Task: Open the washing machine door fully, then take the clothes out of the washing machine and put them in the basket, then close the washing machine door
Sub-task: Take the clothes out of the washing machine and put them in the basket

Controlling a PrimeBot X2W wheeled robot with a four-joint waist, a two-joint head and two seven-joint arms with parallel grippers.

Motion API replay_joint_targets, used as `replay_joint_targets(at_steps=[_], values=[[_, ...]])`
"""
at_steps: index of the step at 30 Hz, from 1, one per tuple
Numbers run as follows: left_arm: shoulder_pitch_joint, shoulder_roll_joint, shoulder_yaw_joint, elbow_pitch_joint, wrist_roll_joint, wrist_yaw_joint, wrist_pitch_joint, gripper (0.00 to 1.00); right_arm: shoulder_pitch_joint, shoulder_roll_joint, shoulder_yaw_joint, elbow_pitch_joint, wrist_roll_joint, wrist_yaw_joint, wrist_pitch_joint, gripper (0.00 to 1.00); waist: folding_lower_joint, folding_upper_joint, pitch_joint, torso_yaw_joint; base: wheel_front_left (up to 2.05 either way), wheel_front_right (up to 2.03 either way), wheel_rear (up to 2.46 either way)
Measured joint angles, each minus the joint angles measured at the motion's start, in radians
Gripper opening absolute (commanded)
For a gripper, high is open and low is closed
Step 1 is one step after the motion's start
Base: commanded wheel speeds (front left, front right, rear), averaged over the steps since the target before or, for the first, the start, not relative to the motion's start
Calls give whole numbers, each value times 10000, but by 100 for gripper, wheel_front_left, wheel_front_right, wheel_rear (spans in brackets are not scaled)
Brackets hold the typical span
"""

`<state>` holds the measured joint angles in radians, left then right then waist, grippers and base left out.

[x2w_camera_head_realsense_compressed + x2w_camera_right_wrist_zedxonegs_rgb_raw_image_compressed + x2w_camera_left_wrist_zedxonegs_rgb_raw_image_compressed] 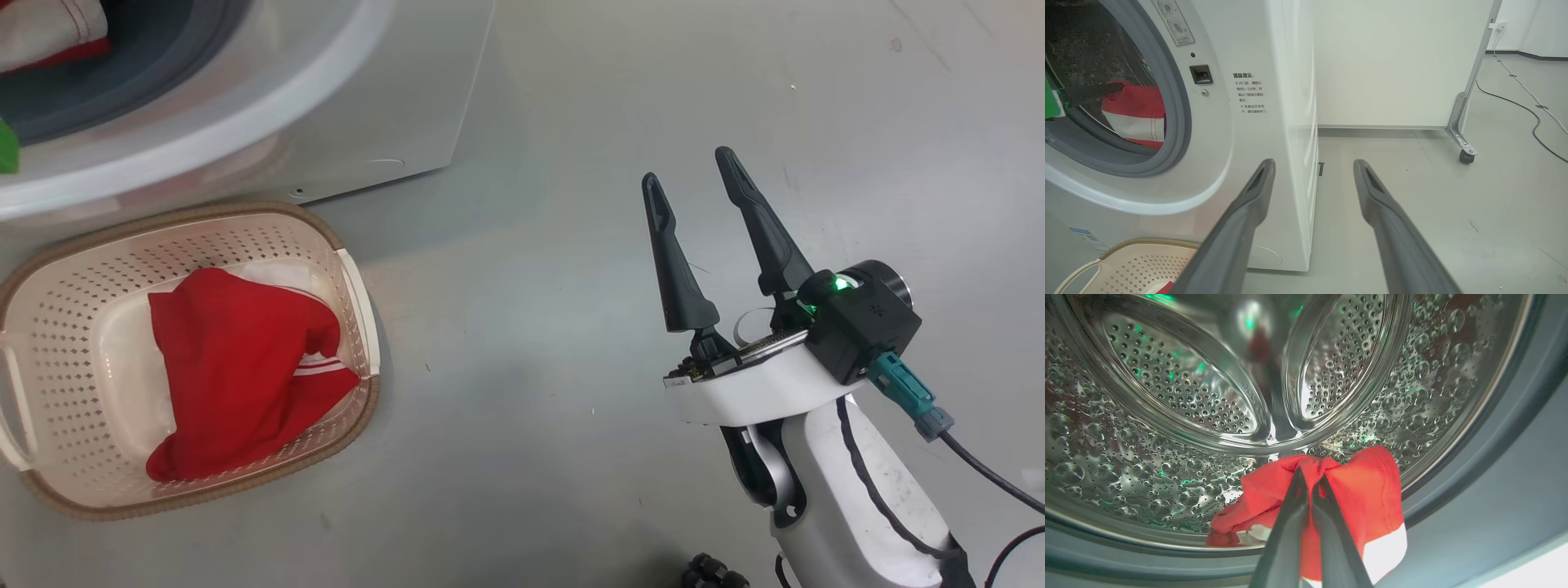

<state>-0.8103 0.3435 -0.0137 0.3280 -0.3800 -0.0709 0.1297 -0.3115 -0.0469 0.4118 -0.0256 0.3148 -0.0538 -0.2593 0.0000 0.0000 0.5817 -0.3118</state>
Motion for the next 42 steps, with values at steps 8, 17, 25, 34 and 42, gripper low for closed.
replay_joint_targets(at_steps=[8, 17, 25, 34, 42], values=[[982, -840, 58, -554, -221, 73, -1338, 0, 407, -10, -414, 169, -186, 13, 0, 100, 0, 0, -567, 530, 0, 0, 0], [1872, -1158, 121, -1471, -142, 232, -2836, 0, 844, -19, -491, 391, -353, 215, 0, 100, 0, 0, -1321, 1060, 0, 0, 0], [2894, -1415, 79, -2142, 29, 401, -3611, 0, 1267, -56, -499, 650, -462, 431, 0, 100, 0, 0, -2096, 1383, 0, 0, 0], [4026, -1751, -155, -3014, 107, 483, -3613, 0, 1807, -186, -546, 825, -550, 533, 0, 100, 0, 0, -2963, 1624, 0, 0, 0], [5182, -1889, -265, -3409, 113, 662, -3476, 0, 2239, -249, -522, 819, -621, 633, 0, 100, 0, 0, -3476, 1818, 0, 0, 0]])
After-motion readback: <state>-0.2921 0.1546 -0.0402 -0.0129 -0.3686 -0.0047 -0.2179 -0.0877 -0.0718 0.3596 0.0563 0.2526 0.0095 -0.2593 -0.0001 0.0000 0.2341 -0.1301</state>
